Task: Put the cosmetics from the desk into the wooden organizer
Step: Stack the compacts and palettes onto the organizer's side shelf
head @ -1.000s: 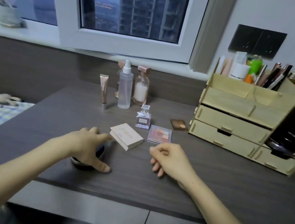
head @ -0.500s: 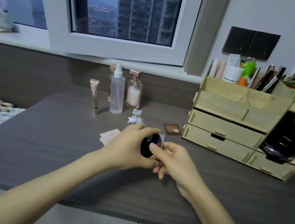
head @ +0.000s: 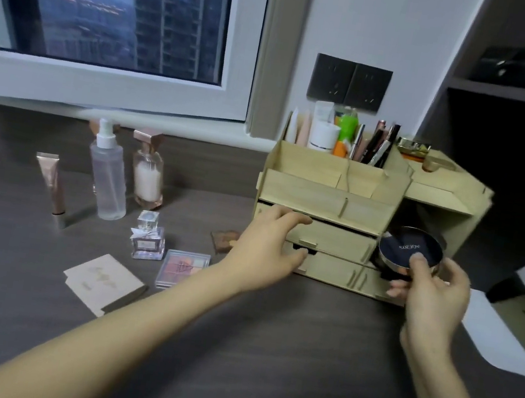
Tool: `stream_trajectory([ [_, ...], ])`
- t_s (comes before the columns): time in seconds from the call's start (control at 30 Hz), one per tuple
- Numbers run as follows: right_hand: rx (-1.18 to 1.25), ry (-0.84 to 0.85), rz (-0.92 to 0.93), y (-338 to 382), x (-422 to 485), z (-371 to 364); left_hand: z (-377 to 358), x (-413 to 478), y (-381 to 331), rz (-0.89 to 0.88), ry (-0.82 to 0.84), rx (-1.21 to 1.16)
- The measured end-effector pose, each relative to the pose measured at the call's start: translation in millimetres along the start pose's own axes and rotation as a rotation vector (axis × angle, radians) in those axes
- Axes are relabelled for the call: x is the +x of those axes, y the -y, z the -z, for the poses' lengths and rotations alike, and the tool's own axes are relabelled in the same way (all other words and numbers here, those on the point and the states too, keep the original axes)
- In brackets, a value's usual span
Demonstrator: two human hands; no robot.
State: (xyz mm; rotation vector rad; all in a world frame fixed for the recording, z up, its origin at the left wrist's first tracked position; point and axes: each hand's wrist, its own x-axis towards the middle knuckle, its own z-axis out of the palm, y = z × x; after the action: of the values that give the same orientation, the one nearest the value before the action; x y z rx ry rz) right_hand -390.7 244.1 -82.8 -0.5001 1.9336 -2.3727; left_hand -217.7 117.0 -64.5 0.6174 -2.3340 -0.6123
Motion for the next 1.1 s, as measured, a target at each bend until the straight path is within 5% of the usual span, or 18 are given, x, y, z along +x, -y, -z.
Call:
stream_trajectory([
  [0.17,0.037,-0.043,-0.008,-4,31,-10,-1,13,3,0.000,-0.003,-0.005],
  [0.47,-0.360,-0.102,0.122,1,42,-14,7,18,15,0.049,-0.030,-0.018],
  [0.83,-0.413,-0.142,0.257,-2,24,-21,22,10,25,0.069,-0.047,-0.018],
  [0.93,-0.366,0.034,0.376,-2,-19,-37,39,0,35,0.105,-0.068,-0.001],
  [1.1,-0.586,0.620,0.444,-10,-89,-78,81,-25,70,0.244,-0.139,0.091],
])
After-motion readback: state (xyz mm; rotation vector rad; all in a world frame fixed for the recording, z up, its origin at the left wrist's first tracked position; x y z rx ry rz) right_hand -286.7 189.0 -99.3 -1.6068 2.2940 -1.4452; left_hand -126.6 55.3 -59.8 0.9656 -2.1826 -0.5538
